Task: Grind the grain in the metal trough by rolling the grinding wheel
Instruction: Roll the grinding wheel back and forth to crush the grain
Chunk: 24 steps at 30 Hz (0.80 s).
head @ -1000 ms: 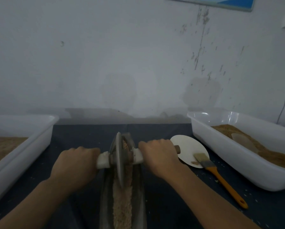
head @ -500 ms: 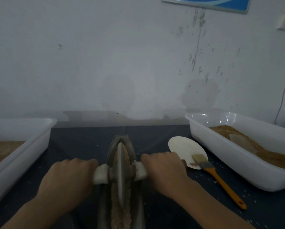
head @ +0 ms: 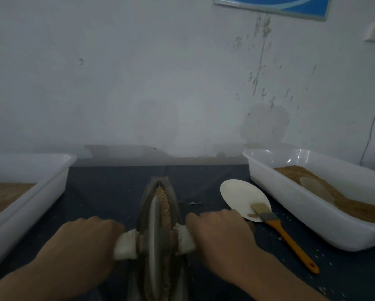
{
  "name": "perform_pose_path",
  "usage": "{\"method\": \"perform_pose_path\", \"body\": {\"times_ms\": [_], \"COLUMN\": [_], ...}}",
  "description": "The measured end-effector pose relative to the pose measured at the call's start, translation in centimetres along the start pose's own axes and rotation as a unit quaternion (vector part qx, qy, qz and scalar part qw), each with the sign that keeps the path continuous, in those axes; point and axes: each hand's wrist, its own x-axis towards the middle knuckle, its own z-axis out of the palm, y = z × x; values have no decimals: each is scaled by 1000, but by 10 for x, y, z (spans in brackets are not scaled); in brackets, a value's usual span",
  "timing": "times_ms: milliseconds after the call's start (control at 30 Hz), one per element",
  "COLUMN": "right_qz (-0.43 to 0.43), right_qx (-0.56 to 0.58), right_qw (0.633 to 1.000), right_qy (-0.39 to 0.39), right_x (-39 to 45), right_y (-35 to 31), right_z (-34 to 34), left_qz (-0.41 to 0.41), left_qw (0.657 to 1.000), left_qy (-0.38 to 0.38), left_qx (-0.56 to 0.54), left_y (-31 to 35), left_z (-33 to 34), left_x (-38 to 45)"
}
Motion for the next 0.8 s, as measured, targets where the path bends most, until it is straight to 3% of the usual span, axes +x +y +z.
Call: {"method": "perform_pose_path", "body": {"times_ms": [67, 233, 367, 533, 700, 800], "right_qz": [-1, 26, 50, 20, -5, 1], "right_qx": [-7, 2, 10, -4, 33, 42], "right_qw": [1000, 1000, 999, 1000, 997, 996], "right_qy": [1, -13, -13, -19, -72, -77], "right_x": [-6, 20, 51, 51, 9, -2], "right_y": [-2, 10, 23, 16, 5, 5], "right_z": [-4, 17, 28, 20, -2, -3], "left_qz": [-2, -11, -16, -20, -7, -7], "left_qw": [1000, 995, 990, 996, 999, 997], "left_qy": [-14, 80, 112, 76, 25, 55], "left_qx": [5, 67, 81, 34, 44, 53], "left_y": [0, 1, -3, -7, -3, 0], "left_z": [-3, 5, 15, 20, 12, 6], "left_x": [-4, 16, 47, 39, 4, -7]}}
